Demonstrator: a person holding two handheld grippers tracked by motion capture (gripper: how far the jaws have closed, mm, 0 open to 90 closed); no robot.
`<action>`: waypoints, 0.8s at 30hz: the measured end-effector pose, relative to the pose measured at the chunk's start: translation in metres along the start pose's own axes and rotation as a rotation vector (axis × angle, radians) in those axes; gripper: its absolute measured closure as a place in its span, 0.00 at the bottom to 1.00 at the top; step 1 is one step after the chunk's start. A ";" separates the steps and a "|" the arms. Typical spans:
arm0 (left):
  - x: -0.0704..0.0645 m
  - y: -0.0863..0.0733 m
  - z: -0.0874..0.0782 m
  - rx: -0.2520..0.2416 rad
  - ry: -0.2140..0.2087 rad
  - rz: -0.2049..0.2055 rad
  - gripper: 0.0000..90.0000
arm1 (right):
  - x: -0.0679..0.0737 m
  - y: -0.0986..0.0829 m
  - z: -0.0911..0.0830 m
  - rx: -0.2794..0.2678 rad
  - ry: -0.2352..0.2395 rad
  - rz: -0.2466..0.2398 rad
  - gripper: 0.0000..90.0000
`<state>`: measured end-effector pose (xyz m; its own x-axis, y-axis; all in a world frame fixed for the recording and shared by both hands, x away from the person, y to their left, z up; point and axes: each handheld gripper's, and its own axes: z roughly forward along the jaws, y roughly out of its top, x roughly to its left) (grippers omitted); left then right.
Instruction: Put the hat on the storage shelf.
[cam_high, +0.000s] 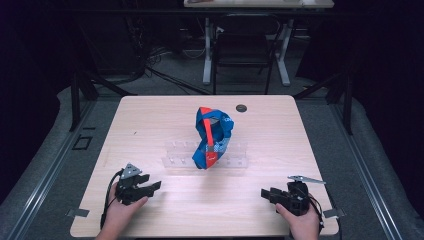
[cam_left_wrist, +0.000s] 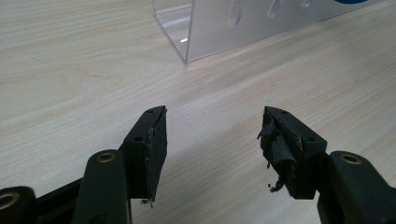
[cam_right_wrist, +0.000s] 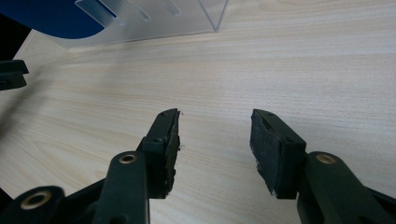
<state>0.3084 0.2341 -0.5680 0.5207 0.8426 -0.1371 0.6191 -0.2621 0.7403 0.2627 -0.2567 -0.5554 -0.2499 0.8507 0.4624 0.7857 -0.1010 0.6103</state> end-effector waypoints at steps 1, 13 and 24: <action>0.000 0.000 0.000 0.000 0.000 0.000 0.46 | 0.000 0.000 0.000 0.000 0.000 0.000 0.58; 0.000 0.000 -0.001 0.003 -0.001 0.003 0.46 | -0.002 -0.001 0.003 -0.009 -0.005 0.002 0.56; 0.000 0.000 -0.001 -0.005 0.004 -0.002 0.46 | -0.004 -0.002 0.005 -0.009 -0.017 0.011 0.56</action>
<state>0.3081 0.2345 -0.5674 0.5171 0.8451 -0.1357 0.6173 -0.2584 0.7431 0.2650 -0.2578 -0.5614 -0.2314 0.8579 0.4587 0.7835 -0.1151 0.6106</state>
